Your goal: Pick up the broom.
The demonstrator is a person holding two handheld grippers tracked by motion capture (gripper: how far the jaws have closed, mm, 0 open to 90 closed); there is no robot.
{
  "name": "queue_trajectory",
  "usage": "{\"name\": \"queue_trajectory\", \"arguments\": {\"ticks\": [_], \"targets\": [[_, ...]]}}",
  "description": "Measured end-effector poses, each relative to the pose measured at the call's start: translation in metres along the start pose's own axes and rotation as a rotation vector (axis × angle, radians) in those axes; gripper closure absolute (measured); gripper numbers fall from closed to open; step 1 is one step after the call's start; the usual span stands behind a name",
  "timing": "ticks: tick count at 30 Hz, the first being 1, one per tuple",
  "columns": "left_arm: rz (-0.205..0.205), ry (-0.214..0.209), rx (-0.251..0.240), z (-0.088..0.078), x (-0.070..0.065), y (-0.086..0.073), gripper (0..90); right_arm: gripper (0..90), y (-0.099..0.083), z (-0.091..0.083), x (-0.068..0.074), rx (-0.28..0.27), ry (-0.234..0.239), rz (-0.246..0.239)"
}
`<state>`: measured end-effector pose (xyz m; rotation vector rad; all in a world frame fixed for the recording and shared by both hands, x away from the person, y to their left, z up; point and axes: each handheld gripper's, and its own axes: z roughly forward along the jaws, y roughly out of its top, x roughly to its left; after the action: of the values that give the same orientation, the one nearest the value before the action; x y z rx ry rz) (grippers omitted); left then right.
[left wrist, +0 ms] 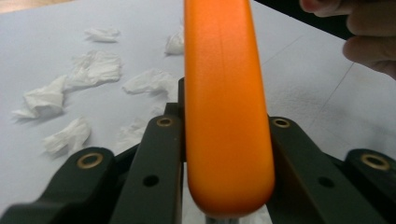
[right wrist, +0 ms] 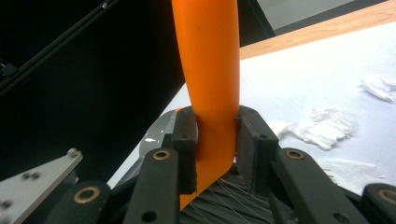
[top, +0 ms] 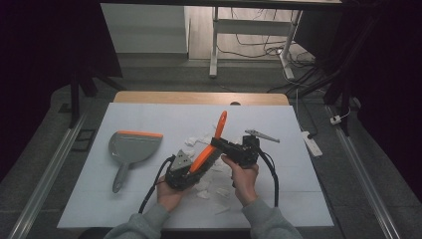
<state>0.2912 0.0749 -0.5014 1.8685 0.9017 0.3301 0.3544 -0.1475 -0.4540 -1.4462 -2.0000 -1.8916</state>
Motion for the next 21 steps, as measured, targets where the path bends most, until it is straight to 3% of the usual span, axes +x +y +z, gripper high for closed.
{"name": "queue_trajectory", "arguments": {"ticks": [8,12,14,15,16,20,21], "targets": [[0.021,-0.002,0.021,-0.006,0.003,0.004,78.1,69.7,0.002,0.001,0.001,0.007,0.023,-0.027],[0.032,0.0,0.018,-0.012,0.005,0.008,78.4,66.1,0.004,0.0,0.004,0.011,0.032,-0.063],[0.041,0.005,0.015,-0.016,0.007,0.011,78.5,59.1,0.009,-0.004,0.008,0.019,0.021,-0.131],[0.037,0.003,0.011,-0.02,0.01,0.012,78.5,59.1,0.009,-0.004,0.008,0.019,0.021,-0.131],[0.039,0.006,0.009,-0.023,0.012,0.013,78.6,55.7,0.014,-0.009,0.01,0.027,0.012,-0.181],[0.052,-0.005,0.029,-0.032,0.022,0.018,78.6,49.9,0.019,-0.017,0.009,0.04,0.001,-0.229],[0.072,0.004,0.043,-0.034,0.023,0.019,78.6,48.5,0.022,-0.022,0.007,0.053,-0.007,-0.267]]}}
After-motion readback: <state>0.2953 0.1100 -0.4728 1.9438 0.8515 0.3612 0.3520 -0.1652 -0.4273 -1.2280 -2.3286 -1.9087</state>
